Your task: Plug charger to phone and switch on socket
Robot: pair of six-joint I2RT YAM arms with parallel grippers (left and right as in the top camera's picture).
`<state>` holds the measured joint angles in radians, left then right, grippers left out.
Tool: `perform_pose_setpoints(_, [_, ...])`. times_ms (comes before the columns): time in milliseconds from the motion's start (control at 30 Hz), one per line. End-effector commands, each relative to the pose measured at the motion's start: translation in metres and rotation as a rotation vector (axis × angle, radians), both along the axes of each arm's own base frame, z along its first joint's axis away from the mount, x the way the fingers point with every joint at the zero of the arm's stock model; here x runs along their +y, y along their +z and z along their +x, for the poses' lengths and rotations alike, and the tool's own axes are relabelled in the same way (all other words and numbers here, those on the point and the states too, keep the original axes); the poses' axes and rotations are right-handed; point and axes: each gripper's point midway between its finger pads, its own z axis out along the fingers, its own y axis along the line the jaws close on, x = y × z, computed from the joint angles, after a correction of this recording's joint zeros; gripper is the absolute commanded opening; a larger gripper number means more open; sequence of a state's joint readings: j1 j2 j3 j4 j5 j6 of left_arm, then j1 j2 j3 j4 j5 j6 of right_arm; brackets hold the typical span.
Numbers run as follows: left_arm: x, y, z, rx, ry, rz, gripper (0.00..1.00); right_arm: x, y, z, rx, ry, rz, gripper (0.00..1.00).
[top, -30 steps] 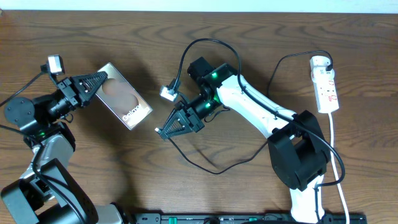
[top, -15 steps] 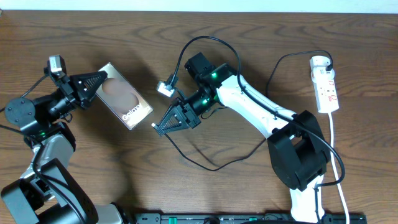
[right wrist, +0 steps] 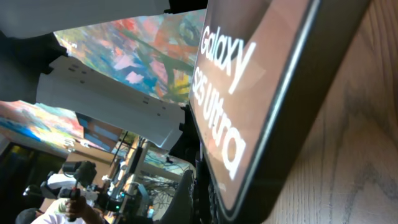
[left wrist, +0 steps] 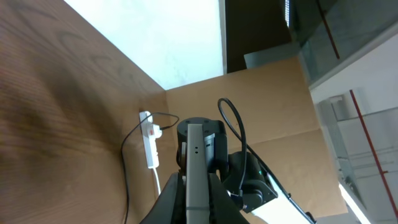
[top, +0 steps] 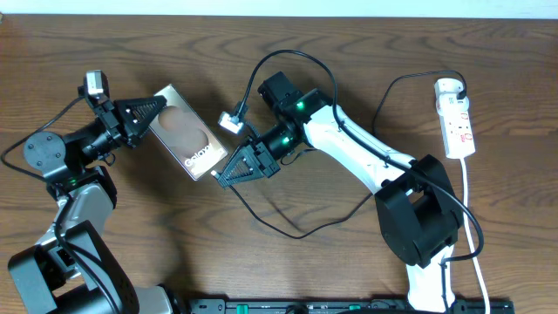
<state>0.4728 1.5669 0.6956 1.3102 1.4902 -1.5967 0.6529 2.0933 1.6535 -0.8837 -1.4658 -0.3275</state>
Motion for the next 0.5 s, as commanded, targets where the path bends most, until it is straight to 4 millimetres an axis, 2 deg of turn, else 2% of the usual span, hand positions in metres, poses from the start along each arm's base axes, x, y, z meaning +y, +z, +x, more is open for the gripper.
perform_pose_setpoints(0, [0.0005,0.0124,0.0008,-0.024,0.015,0.001,0.07,0.0016,0.006,-0.0036,0.02,0.014,0.021,0.01])
perform_pose_setpoints(467, [-0.0004,0.0157,-0.0008,-0.054,0.012,0.017,0.07,0.0017,0.0061,-0.0033,0.019,0.014,0.023,0.01])
